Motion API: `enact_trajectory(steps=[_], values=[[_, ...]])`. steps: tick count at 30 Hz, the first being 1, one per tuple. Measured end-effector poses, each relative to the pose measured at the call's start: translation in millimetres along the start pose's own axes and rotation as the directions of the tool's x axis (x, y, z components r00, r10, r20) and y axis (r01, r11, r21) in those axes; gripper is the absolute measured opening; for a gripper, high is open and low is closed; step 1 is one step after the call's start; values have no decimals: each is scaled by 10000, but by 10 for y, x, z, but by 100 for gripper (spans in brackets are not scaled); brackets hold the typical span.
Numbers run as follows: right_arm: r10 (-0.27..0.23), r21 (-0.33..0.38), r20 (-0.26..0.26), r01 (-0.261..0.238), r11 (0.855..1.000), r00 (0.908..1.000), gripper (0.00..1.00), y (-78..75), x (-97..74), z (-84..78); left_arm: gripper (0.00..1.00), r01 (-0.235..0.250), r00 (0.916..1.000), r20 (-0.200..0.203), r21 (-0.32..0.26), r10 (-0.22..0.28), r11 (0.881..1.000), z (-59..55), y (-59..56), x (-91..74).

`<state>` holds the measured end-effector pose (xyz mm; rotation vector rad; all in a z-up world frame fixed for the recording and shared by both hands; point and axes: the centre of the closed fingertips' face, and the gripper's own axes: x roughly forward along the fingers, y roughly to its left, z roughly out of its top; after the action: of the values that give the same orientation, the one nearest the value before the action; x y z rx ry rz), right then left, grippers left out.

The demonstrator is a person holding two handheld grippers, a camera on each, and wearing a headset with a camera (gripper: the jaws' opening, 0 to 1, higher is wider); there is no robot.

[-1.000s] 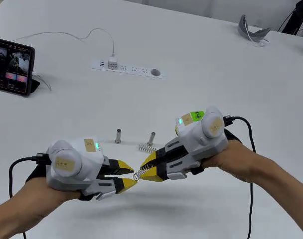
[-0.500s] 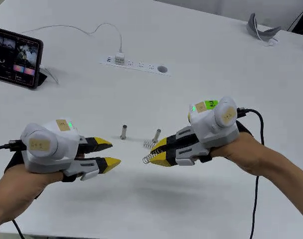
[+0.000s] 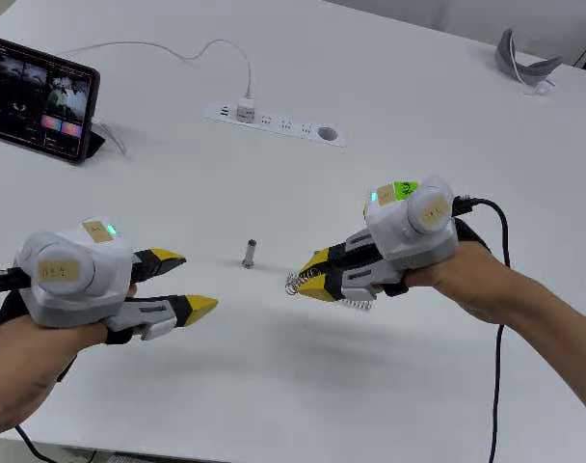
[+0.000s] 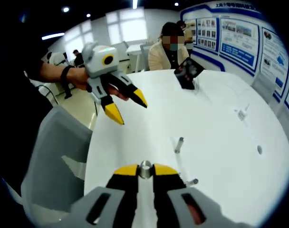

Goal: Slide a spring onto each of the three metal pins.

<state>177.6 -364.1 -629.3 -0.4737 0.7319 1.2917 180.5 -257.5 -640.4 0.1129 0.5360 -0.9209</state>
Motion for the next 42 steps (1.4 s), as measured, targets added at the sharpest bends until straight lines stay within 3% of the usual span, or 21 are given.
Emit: enact_trajectory(steps=[16, 24, 32, 42], values=[[-45, -263, -493, 32, 9996, 9988, 12, -214, 145, 4, 57, -670, 9975, -257, -455, 659, 9967, -156, 233, -128], [-20, -477, -789, -17, 9989, 9969, 12, -338, 225, 29, 62, -796, 9959, -465, -558, 770, 9953, -239, 262, -132], [-128, -785, -1051, 46, 9969, 9944, 12, -495, 305, 91, 64, -947, 9947, -450, -579, 921, 9938, -228, 309, -162], [-131, -1117, -1284, -13, 9937, 9916, 12, -615, 422, 185, 66, -905, 9944, -594, -562, 872, 9943, -283, 287, -201]])
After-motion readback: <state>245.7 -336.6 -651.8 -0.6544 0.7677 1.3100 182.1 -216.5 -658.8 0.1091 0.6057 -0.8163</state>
